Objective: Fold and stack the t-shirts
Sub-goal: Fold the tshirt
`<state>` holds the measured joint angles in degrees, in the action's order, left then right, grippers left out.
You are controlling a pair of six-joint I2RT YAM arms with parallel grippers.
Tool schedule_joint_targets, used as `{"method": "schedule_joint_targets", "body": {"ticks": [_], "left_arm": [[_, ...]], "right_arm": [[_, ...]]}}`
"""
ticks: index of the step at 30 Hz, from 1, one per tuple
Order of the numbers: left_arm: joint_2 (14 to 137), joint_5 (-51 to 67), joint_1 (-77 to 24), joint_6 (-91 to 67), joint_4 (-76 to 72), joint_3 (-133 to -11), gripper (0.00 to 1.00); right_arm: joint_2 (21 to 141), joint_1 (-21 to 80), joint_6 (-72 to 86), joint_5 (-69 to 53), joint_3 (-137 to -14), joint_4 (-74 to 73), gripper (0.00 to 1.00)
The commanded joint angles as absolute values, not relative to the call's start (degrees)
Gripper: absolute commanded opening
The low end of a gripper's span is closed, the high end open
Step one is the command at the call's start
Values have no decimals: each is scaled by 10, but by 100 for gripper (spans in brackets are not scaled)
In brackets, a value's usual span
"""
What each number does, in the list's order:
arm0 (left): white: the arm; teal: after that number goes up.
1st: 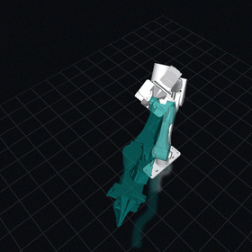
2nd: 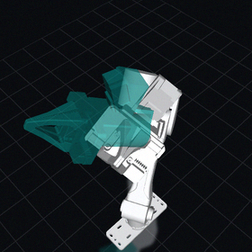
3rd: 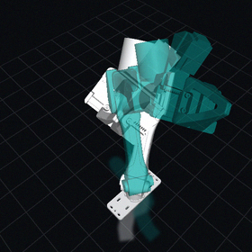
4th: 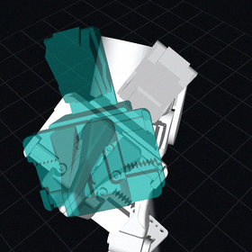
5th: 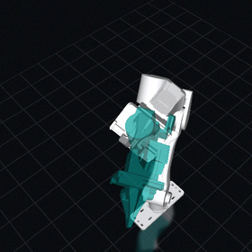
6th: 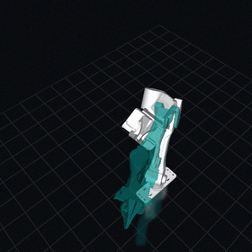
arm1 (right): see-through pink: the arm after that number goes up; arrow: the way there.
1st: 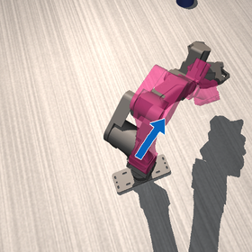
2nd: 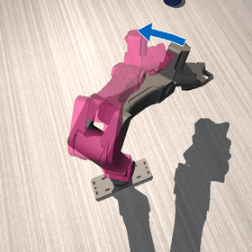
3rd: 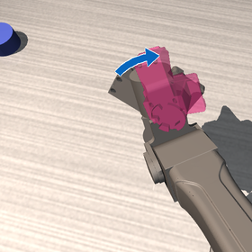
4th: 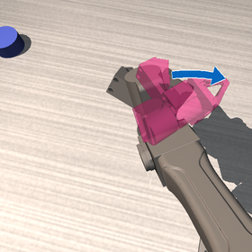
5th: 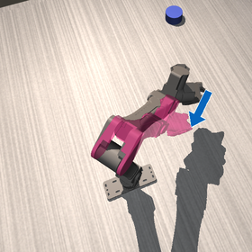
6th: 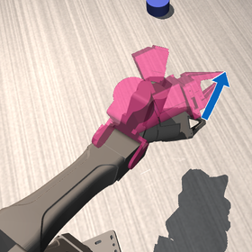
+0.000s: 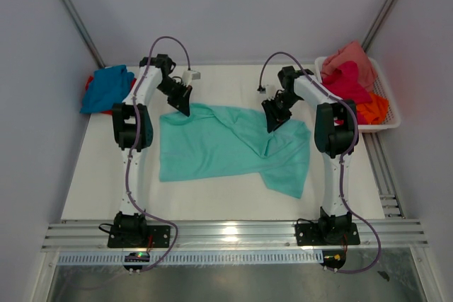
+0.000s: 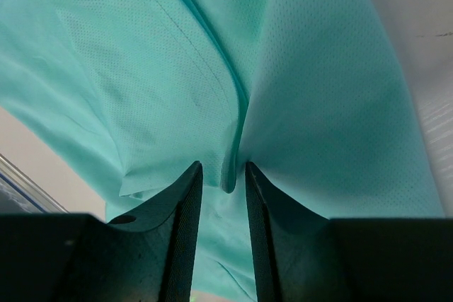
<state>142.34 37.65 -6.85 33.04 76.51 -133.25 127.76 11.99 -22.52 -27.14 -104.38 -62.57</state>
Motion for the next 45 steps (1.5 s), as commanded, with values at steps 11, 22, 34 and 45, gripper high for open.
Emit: {"method": "schedule_joint_targets", "body": {"ticks": [11,22,34,45], "left_arm": [[1426,398,-68,328,785,-1329,0],[1426,399,-68,328,787,-1330,0],[1426,399,-68,329,784,-1330,0],[1428,401,-68,330,787,-1330,0]], "right_arm": [[1231,119,-222,-269,-1057,-612,35],[1213,121,-210,-279,-1062,-598,35],[1208,121,-215,-280,-1026,-605,32],[1212,121,-221,-272,-1020,-605,32]]}}
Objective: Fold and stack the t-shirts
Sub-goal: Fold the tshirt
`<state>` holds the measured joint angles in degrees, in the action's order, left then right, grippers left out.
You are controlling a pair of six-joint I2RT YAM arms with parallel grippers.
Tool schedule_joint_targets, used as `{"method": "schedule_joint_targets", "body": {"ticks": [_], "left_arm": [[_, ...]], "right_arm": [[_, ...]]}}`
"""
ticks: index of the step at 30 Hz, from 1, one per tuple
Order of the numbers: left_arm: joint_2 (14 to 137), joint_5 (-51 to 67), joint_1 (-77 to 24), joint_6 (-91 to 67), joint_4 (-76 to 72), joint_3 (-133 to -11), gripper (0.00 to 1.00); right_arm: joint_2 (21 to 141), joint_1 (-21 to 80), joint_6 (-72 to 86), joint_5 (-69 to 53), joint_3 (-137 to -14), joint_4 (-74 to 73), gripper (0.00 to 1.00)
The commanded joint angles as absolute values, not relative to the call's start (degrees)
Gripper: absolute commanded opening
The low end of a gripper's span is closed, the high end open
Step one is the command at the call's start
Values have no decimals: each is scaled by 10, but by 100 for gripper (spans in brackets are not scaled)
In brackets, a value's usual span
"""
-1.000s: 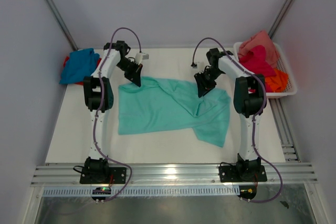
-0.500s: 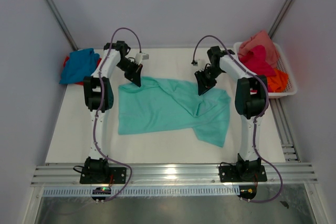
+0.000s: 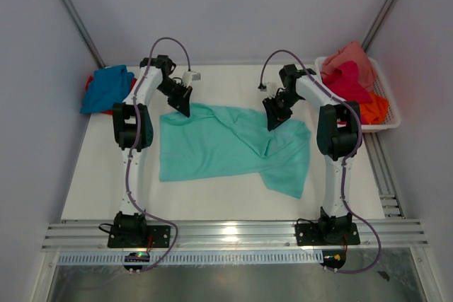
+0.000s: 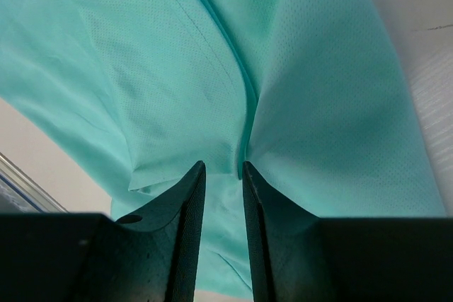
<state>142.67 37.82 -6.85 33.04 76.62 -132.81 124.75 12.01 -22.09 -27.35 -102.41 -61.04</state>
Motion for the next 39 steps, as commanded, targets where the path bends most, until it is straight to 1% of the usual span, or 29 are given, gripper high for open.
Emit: {"method": "schedule_joint_targets", "body": {"ticks": [1,6,7,8,10,14,18,27,31,32,35,36,37,39], "left_arm": [[1428,401,-68,330,787,-1330,0],[1429,401,-68,330,790,-1330,0],[1430,402,-68,330,789,-1330,0],[1430,403,-68,330,790,-1330,0],[1431,404,-68,330,791,-1330,0],[1432,404,-68,330,791,-1330,0],[1432,404,-68,330,791,-1330,0],[1433,404,-68,330,790,-1330,0],[1433,402,-68,330,790,-1330,0],[1432,403,-68,330,791,-1330,0],[1432,402,-68,330,790,-1330,0],[1432,403,-68,330,790,-1330,0],[1432,402,-68,330,791,-1330,0],[1432,403,-69,330,790,-1329,0]], "right_arm": [[1212,121,-221,-272,-1020,-604,32],[1216,121,-222,-260,-1020,-603,39],[1216,121,-222,-258,-1020,-603,41],[1217,120,-222,-258,-1020,-603,47],[1217,121,-221,-257,-1020,-603,50],[1217,120,-221,-258,-1019,-603,50],[1216,120,-222,-262,-1020,-604,46],[1223,121,-223,-265,-1013,-605,43],[1226,121,-226,-266,-1013,-605,40],[1226,121,-226,-266,-1012,-604,33],[1226,121,-226,-266,-1012,-602,17],[1225,121,-226,-266,-1012,-600,7],[1226,121,-225,-265,-1012,-600,3],[1225,121,-226,-265,-1013,-599,3]]}}
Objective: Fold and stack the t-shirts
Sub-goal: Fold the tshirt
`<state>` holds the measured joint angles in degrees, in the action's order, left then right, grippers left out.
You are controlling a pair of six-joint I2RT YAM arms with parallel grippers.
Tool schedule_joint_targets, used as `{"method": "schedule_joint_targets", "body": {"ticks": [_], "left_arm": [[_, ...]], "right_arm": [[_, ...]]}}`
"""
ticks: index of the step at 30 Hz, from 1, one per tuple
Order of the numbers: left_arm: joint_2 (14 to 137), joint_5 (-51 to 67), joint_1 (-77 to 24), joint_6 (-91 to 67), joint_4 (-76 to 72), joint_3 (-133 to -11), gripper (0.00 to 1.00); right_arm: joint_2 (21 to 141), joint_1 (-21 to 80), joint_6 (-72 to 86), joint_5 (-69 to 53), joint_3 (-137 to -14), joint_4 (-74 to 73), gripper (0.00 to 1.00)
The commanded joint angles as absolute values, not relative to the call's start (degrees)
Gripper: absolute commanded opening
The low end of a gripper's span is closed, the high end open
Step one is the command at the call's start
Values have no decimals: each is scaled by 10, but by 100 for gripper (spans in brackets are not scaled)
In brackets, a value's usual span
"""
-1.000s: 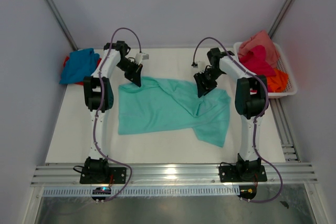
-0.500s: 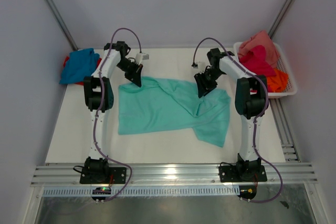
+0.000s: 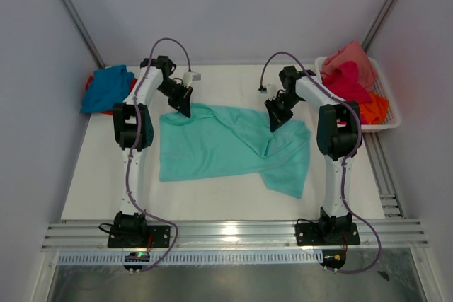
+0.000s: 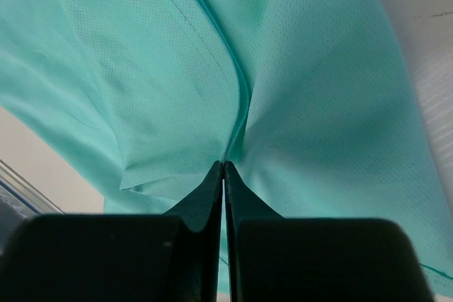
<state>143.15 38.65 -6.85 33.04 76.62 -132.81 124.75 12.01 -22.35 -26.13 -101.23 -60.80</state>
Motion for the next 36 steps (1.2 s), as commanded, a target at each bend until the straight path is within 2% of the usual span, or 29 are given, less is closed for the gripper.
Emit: {"method": "schedule_joint_targets", "body": {"ticks": [1,10,17,23,36], "left_arm": [[1432,403,-69,329,790,-1329,0],[1417,376,-67,291,745,-1331,0],[1405,309,-66,245,678,-1363,0],[1373,266,-50,162,578,-1348,0],[1334,55,-44,96,390,-1324,0]], "right_arm": [[1225,121,-226,-265,-1014,-600,3],[1211,121,-222,-244,-1050,-582,3],[1246,120,-225,-215,-1162,-584,3],[1261,119,-214,-185,-1211,-564,3],[1280,111,-154,44,-1218,-397,3]]}}
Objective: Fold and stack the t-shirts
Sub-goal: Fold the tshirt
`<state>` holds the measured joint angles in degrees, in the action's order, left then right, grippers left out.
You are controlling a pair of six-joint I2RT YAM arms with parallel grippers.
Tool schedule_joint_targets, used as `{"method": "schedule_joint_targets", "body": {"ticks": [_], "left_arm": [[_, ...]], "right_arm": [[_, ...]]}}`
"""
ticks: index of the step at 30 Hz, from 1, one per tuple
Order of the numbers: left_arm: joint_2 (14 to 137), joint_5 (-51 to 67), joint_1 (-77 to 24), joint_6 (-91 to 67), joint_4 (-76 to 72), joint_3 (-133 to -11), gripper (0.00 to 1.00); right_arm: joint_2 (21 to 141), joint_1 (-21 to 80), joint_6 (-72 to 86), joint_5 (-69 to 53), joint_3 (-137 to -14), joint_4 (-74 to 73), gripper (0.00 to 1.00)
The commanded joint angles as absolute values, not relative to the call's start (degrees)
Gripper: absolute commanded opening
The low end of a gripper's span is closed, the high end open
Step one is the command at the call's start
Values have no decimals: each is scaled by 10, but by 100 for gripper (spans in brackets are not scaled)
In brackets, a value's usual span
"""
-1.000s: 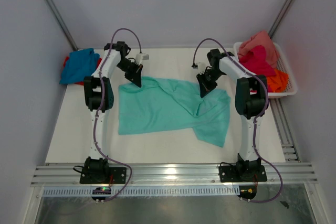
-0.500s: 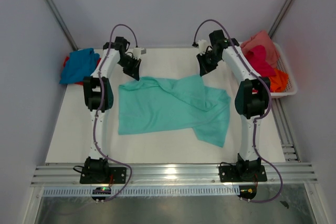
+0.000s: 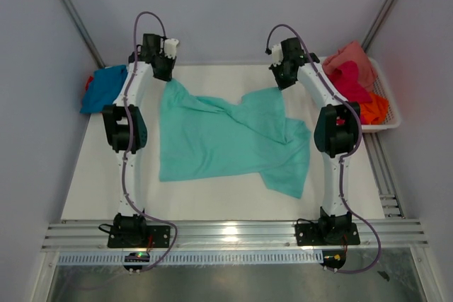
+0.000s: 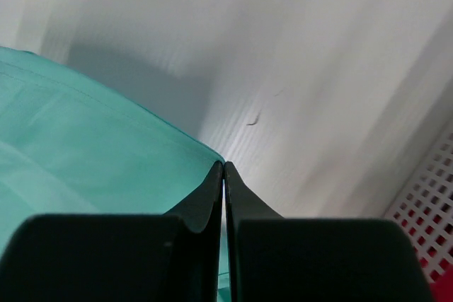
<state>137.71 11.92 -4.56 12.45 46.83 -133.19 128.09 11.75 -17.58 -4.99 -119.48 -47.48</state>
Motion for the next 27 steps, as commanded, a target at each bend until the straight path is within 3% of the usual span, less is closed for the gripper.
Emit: {"method": "schedule_joint_targets", "body": {"ticks": [1,9,27], "left_arm": [[1332,52,-44,96,383,-1317,0],[1336,4,-44,87,345,-1306,0],[1355,13,-44,37,308,-1294,0]], "right_arm": [[1285,111,-152,74,-1229,-384,3],[1298,103,-117,190,-1233,-296,3],[1339,101,-163,229,-1223,-96,3]]}}
